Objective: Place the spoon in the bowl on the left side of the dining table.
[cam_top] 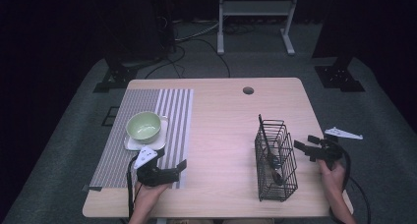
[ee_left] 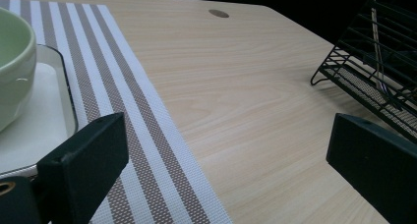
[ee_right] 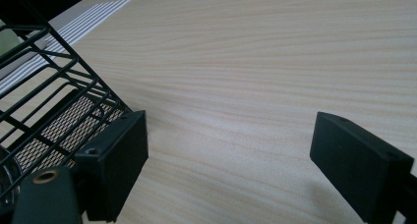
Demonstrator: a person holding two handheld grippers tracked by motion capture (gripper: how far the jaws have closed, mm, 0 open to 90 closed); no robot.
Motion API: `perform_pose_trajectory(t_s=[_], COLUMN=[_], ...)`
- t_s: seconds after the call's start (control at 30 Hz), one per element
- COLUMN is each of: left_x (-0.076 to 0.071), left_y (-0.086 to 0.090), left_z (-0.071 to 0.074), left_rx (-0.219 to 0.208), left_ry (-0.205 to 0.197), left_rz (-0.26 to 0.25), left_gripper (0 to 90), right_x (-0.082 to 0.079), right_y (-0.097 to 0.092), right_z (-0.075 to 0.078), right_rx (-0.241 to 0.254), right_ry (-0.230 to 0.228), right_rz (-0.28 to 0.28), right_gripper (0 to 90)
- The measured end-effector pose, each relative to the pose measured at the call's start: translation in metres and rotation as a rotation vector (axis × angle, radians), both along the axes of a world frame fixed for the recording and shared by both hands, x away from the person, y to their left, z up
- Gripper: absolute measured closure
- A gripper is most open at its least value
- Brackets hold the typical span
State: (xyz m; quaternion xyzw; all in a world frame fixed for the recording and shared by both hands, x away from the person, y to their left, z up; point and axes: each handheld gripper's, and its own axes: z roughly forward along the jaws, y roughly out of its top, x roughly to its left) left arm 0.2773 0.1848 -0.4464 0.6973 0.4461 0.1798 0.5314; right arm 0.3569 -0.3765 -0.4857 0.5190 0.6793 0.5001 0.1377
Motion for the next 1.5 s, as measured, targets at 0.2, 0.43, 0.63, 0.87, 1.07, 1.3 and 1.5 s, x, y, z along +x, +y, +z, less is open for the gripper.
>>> perform_pose_trajectory(t_s=[0.2, 0.43, 0.63, 0.87, 1.07, 1.3, 1.5], left_x=[0.000, -0.001, -0.003, -0.002, 0.000, 0.003, 0.003], left_y=[-0.004, -0.015, -0.024, -0.029, -0.036, -0.051, -0.062], left_z=[0.003, 0.006, 0.010, 0.013, 0.018, 0.027, 0.034], left_rx=[-0.003, -0.007, 0.005, 0.007, -0.007, -0.015, -0.013], left_ry=[-0.003, -0.004, -0.004, 0.013, 0.013, 0.001, -0.014], left_rz=[-0.005, -0.021, -0.050, -0.080, -0.104, -0.127, -0.147], left_gripper=[1.6, 1.6, 1.5, 1.6, 1.5, 1.5, 1.5], right_x=[0.000, 0.000, 0.000, 0.000, 0.000, 0.000, 0.000], right_y=[0.000, 0.001, 0.001, 0.001, 0.000, 0.000, 0.000], right_z=[0.000, 0.000, 0.000, 0.000, 0.000, 0.000, 0.000], right_rx=[-0.003, -0.006, -0.004, -0.004, -0.003, -0.003, -0.002], right_ry=[0.002, 0.003, 0.005, 0.005, 0.001, 0.001, -0.001], right_rz=[-0.002, -0.004, -0.003, -0.004, -0.002, -0.001, 0.000], right_gripper=[13.4, 13.4, 13.4, 13.4, 13.3, 13.4, 13.4])
